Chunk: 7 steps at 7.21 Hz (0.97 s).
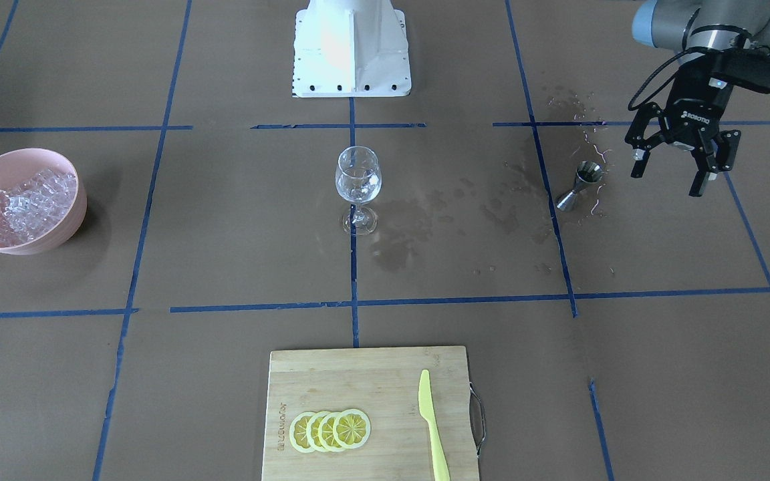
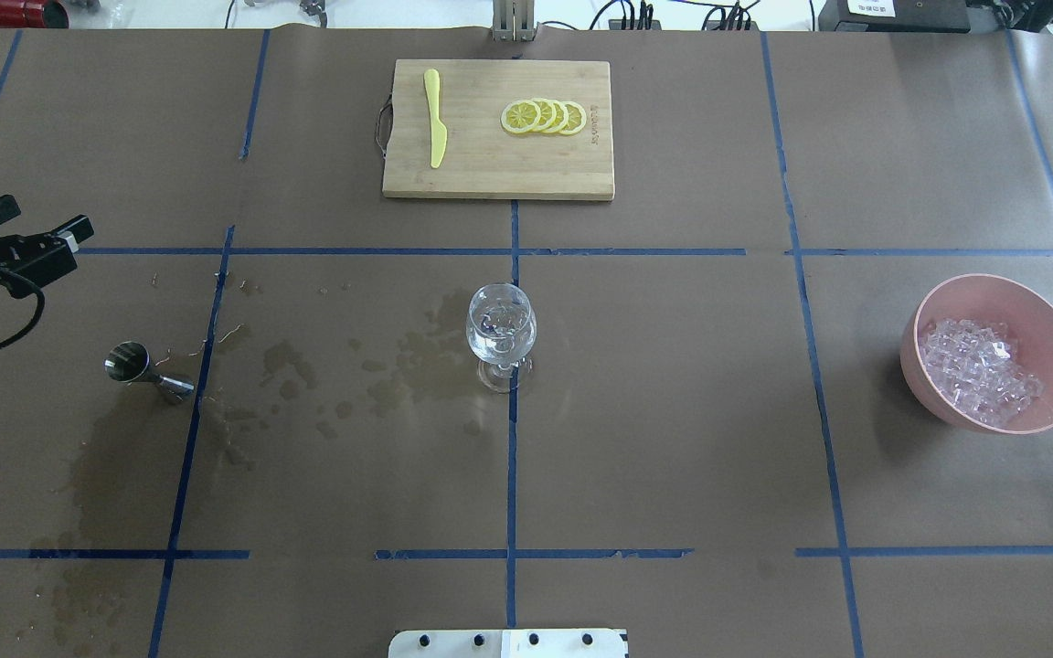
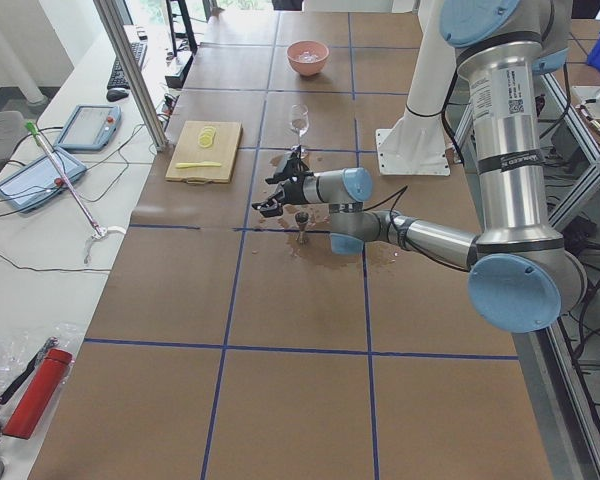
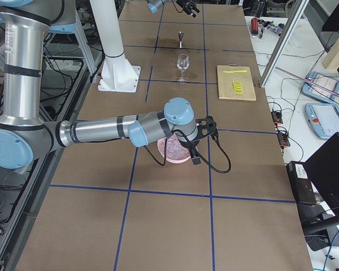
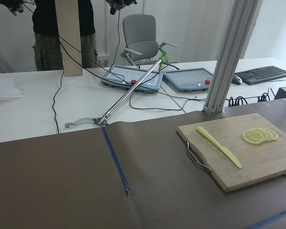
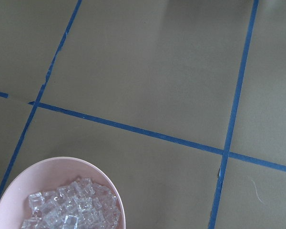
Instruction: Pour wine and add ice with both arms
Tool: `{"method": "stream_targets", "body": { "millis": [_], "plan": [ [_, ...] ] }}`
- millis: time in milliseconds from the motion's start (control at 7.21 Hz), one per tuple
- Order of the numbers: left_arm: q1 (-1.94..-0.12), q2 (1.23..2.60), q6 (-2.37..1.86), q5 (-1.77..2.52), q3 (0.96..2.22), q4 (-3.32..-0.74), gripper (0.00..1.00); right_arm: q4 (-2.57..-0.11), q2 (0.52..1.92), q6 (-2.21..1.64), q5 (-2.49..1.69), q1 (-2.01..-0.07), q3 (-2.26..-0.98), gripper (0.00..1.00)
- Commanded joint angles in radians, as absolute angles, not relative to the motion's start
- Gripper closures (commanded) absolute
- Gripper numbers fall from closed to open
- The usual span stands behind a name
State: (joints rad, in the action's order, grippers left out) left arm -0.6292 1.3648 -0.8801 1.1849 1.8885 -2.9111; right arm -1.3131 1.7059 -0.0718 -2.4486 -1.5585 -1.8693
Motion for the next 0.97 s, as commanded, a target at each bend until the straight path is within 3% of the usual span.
{"method": "stream_targets", "body": {
  "millis": [0, 833],
  "plan": [
    [-0.336, 1.358, -0.934, 0.769, 1.852, -2.907, 0.0, -1.313, 1.707, -0.071, -2.448, -1.56, -1.87, 0.0],
    [-0.158, 1.385, -1.035, 0.509, 1.711, -2.911, 0.0, -1.315, 1.707, -0.072, -2.448, -1.56, -1.87, 0.0]
  ]
}}
